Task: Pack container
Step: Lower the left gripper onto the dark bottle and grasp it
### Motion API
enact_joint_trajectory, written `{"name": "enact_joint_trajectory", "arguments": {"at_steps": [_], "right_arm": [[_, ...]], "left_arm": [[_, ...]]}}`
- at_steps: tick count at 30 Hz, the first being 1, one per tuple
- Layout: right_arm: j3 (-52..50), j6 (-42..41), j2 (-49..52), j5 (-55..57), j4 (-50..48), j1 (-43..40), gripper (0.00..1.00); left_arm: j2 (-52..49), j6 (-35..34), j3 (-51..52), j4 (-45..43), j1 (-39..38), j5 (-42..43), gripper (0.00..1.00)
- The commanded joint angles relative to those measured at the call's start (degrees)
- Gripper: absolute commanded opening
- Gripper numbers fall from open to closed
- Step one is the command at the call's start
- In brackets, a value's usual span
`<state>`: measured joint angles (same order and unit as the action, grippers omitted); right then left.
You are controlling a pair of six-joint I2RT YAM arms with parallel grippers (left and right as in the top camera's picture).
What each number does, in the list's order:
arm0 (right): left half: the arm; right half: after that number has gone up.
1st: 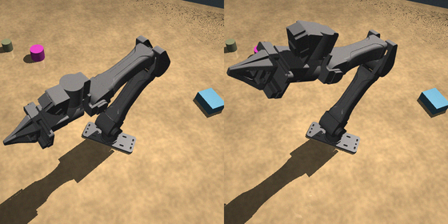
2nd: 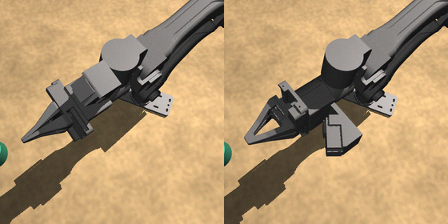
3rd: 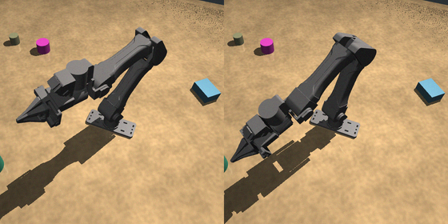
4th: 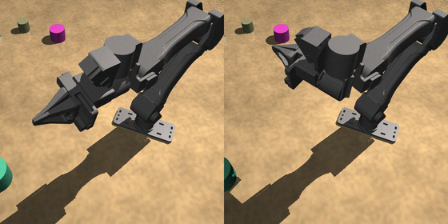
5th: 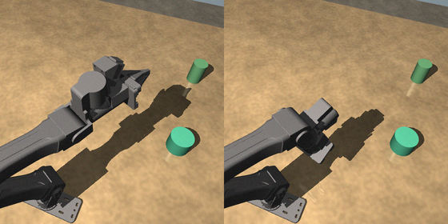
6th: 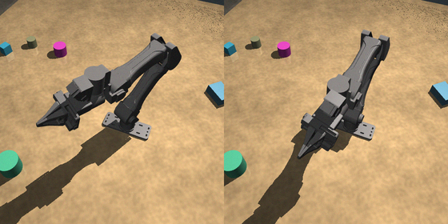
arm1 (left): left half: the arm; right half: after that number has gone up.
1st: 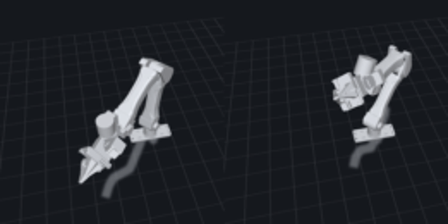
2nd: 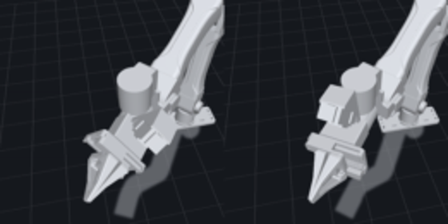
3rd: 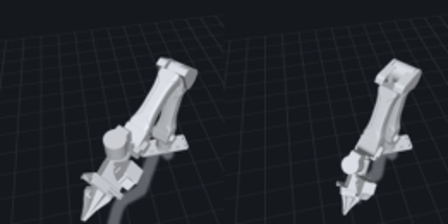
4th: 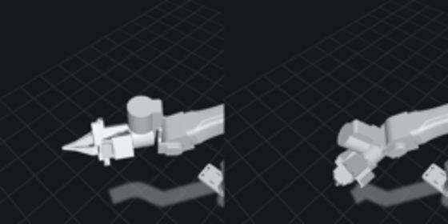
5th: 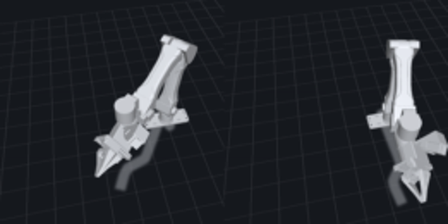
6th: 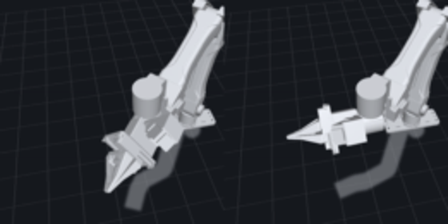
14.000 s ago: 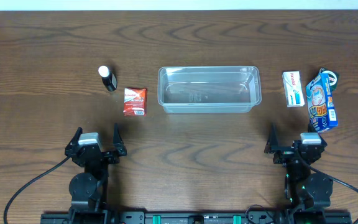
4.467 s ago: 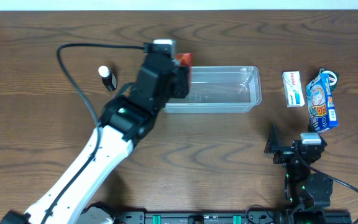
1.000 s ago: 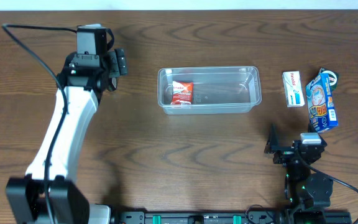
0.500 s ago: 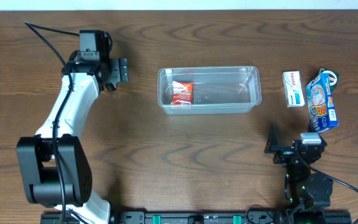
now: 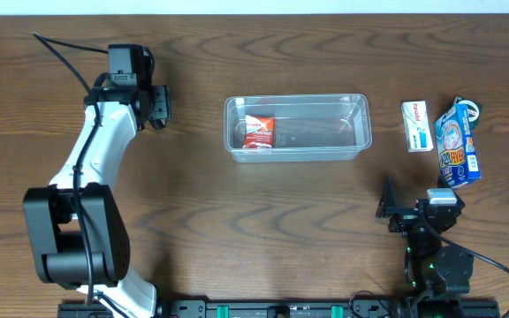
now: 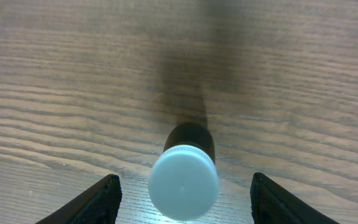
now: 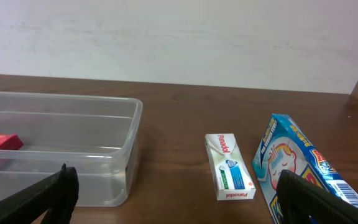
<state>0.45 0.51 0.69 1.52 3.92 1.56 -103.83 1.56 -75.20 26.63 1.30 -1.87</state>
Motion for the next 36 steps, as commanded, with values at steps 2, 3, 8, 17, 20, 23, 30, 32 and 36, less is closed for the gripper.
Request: {"name": "enact_joint_trajectory", "arguments": {"at_steps": [2, 3, 8, 17, 20, 23, 30, 32, 36], "right_arm": [[-0.1, 0.4, -0.3, 0.4, 0.2, -0.4, 0.99], [-0.1, 0.4, -0.3, 0.4, 0.2, -0.4, 0.99], [-0.1, 0.4, -0.3, 0.4, 0.2, -0.4, 0.99], [-0.1, 0.4, -0.3, 0.4, 0.2, -0.4, 0.99], [-0.1, 0.4, -0.3, 0.4, 0.2, -0.4, 0.99], [-0.1, 0.4, -0.3, 0.4, 0.2, -0.4, 0.99], [-0.1, 0.4, -0.3, 0.4, 0.2, -0.4, 0.99], [-0.1, 0.4, -0.3, 0.4, 0.2, -0.4, 0.99], [-0.1, 0.4, -0.3, 0.4, 0.2, -0.4, 0.99]], "left_arm": [[-2.8, 0.1, 0.0, -0.7, 0.3, 0.1, 0.68], [-3.0, 0.1, 0.0, -1.0, 0.4, 0.0, 0.68], [-3.0, 0.1, 0.0, -2.3, 0.4, 0.0, 0.67], [-3.0, 0.1, 0.0, -2.4, 0.4, 0.0, 0.42], [-3.0, 0.1, 0.0, -2.4, 0.4, 0.0, 0.41], [-2.9, 0.1, 0.0, -2.3, 0.4, 0.0, 0.37], [-1.6, -0.1, 0.0, -2.5, 0.4, 0.0, 0.31], [-0.7, -0.1, 0.0, -2.6, 0.4, 0.0, 0.31], [1.6, -0.6, 0.0, -2.3, 0.3, 0.0, 0.31]]}}
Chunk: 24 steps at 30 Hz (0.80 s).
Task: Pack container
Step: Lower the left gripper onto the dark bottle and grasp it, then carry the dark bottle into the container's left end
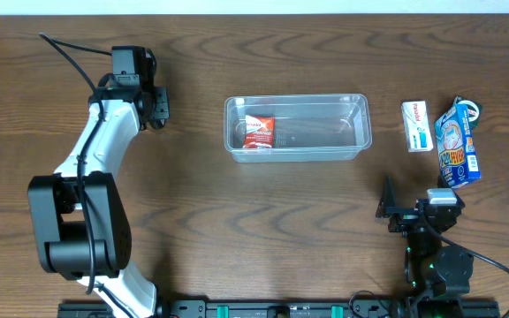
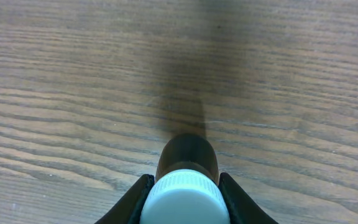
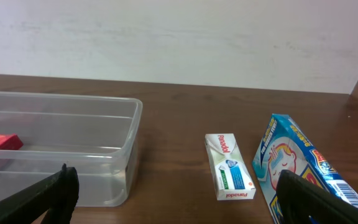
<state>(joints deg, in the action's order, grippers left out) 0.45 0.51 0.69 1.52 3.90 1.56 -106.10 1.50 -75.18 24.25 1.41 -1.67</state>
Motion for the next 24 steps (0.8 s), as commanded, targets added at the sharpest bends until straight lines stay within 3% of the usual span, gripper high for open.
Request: {"name": "enact_joint_trajectory", "arguments": {"at_steps": [1, 8, 12, 24], "right_arm": [[-0.1, 0.4, -0.3, 0.4, 0.2, -0.4, 0.99], [-0.1, 0.4, -0.3, 0.4, 0.2, -0.4, 0.99], [-0.1, 0.4, -0.3, 0.4, 0.2, -0.4, 0.99], [-0.1, 0.4, -0.3, 0.4, 0.2, -0.4, 0.99]], "left_arm": [[4.6, -1.1, -0.1, 0.2, 0.2, -0.2, 0.31], [12.1, -8.5, -0.1, 1.4, -0.1, 0.9, 0.31], [17.1, -9.0, -0.1, 2.5, -1.7, 4.9, 0.31], [26.0, -16.7, -0.1, 6.0, -13.9, 5.1, 0.31]]}}
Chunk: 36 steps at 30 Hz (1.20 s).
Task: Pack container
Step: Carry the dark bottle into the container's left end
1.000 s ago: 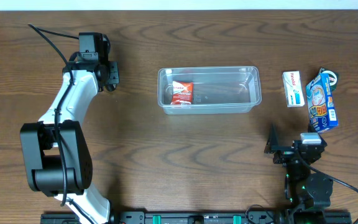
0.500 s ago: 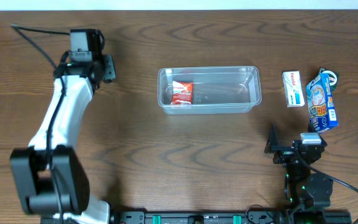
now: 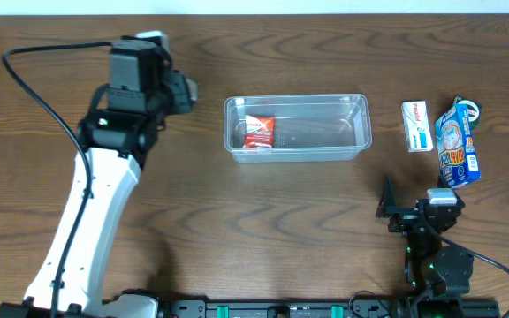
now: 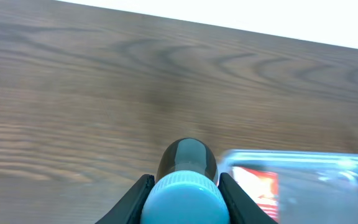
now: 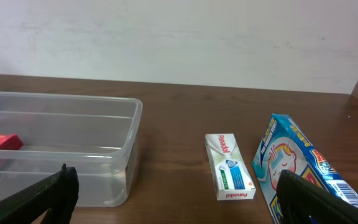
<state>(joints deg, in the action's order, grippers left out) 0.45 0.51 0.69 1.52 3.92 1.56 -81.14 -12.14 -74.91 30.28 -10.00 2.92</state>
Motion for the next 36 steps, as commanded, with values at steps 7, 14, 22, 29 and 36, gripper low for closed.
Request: {"name": "enact_joint_trajectory", "arguments": {"at_steps": [7, 14, 22, 29, 36], "right_arm": [[-0.1, 0.4, -0.3, 0.4, 0.2, -0.4, 0.99], [-0.1, 0.4, -0.3, 0.4, 0.2, -0.4, 0.99], [-0.1, 0.4, -0.3, 0.4, 0.2, -0.4, 0.99], [-0.1, 0.4, -0.3, 0.4, 0.2, -0.4, 0.99], [-0.1, 0.4, -0.3, 0.4, 0.2, -0.4, 0.99]], "left_arm": [[-0.7, -4.7, -0.3, -0.1, -9.2, 0.5, 0.31], [-2.8, -5.6, -0.3, -1.0, -13.4, 0.2, 0.30], [-5.7, -5.6, -0.3, -1.4, -16.7, -6.3, 0.30], [-8.4, -4.5, -0.3, -1.7, -17.0, -8.8, 0.30], [-10.7, -3.1, -0.3, -2.1, -17.0, -8.8, 0.30]]}}
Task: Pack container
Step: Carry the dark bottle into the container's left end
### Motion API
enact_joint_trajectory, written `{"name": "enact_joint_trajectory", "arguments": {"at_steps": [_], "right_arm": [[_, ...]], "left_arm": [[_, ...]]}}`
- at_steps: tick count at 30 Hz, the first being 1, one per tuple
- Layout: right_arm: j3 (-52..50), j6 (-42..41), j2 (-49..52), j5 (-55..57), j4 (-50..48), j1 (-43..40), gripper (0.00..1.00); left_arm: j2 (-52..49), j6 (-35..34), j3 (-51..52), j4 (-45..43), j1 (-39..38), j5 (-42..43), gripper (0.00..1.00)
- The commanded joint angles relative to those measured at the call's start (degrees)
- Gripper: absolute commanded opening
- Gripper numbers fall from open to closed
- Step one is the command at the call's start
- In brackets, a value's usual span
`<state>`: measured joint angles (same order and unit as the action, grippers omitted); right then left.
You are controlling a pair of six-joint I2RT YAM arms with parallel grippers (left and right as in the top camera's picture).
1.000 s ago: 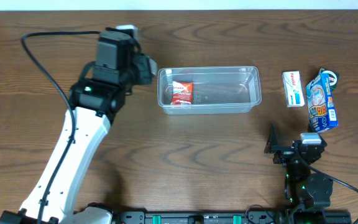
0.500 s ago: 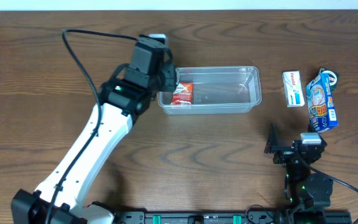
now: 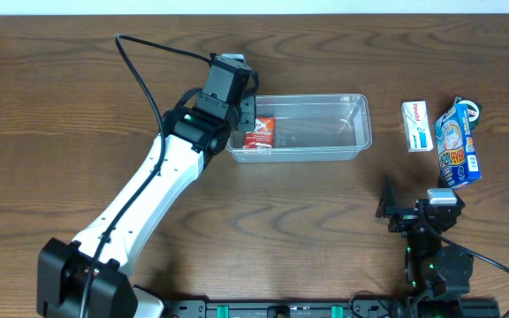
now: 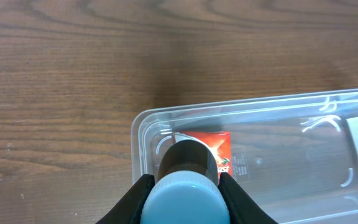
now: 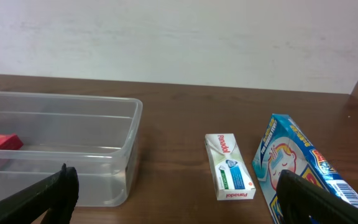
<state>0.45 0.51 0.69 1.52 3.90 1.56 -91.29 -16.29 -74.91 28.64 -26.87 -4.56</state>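
Observation:
A clear plastic container [image 3: 343, 104] lies at the table's middle, with a red packet [image 3: 259, 131] in its left end. My left gripper [image 3: 241, 110] hangs over that left end, shut on a dark bottle with a pale blue cap [image 4: 182, 196]; the red packet [image 4: 219, 149] shows just beyond the bottle. A white Panadol box [image 3: 418, 125] and a blue packet [image 3: 458, 140] lie right of the container. My right gripper [image 5: 173, 199] rests open near the front right, with the Panadol box [image 5: 230, 167] and the blue packet [image 5: 303, 171] ahead of it.
The brown wooden table [image 3: 325, 221] runs under everything. A black cable [image 3: 153, 75] loops from the left arm across the back left. A pale wall [image 5: 179, 37] stands behind the table's far edge.
My left gripper has moved right with the bottle, from left of the container to over its left end. The right arm has not moved.
My left gripper stood open round the upright bottle at the table's back left. Then it was shut on the bottle there. Later it held the bottle raised near the container's left side, and now holds it over the container's left end.

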Motion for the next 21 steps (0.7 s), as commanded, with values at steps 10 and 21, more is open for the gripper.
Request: {"name": "enact_joint_trajectory", "arguments": {"at_steps": [10, 21], "right_arm": [[-0.1, 0.4, -0.3, 0.4, 0.2, -0.4, 0.99], [-0.1, 0.4, -0.3, 0.4, 0.2, -0.4, 0.99]], "left_arm": [[-3.2, 1.0, -0.3, -0.4, -0.7, -4.4, 0.30], [-4.0, -3.0, -0.3, 0.6, -4.1, -14.4, 0.30]]}}
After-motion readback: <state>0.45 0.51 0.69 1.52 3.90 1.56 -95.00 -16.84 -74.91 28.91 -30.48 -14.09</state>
